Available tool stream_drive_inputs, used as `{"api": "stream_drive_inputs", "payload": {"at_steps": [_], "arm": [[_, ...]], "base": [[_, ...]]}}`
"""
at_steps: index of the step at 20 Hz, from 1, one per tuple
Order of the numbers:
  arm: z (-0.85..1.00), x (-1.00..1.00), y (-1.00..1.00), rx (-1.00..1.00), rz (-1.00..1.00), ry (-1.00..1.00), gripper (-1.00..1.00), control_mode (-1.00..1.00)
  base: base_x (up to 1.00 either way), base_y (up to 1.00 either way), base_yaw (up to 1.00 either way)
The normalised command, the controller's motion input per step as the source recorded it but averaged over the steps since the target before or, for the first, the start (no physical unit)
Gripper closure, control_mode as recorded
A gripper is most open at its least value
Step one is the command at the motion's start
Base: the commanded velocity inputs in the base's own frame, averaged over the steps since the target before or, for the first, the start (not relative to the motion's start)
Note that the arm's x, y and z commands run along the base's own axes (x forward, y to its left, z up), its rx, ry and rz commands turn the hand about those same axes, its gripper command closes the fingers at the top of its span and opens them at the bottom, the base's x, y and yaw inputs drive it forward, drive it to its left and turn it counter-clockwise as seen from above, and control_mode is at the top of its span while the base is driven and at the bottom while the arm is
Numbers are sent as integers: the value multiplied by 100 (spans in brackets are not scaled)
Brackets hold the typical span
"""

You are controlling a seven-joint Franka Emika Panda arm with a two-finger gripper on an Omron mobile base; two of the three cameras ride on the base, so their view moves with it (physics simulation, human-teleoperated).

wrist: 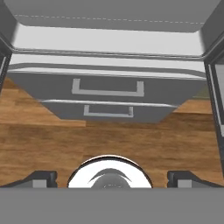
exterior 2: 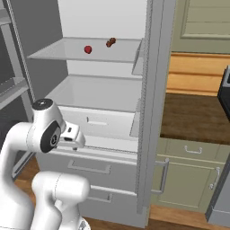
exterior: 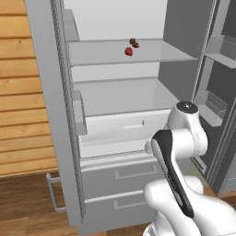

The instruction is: Take the strawberry from the fridge and place it on top of the pancake, located on the dining counter.

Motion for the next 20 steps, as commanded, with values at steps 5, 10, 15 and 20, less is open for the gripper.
{"api": "stream_drive_inputs", "payload": {"at_steps": [5,10,15,20], "arm": [[0,22,0,0,0,0,-100,100],[0,0,0,0,0,0,-100,100],[0,0,0,0,0,0,-100,100],[0,0,0,0,0,0,-100,100]], "base": [[27,0,0],[96,1,0],[68,2,0],[32,0,0]]}}
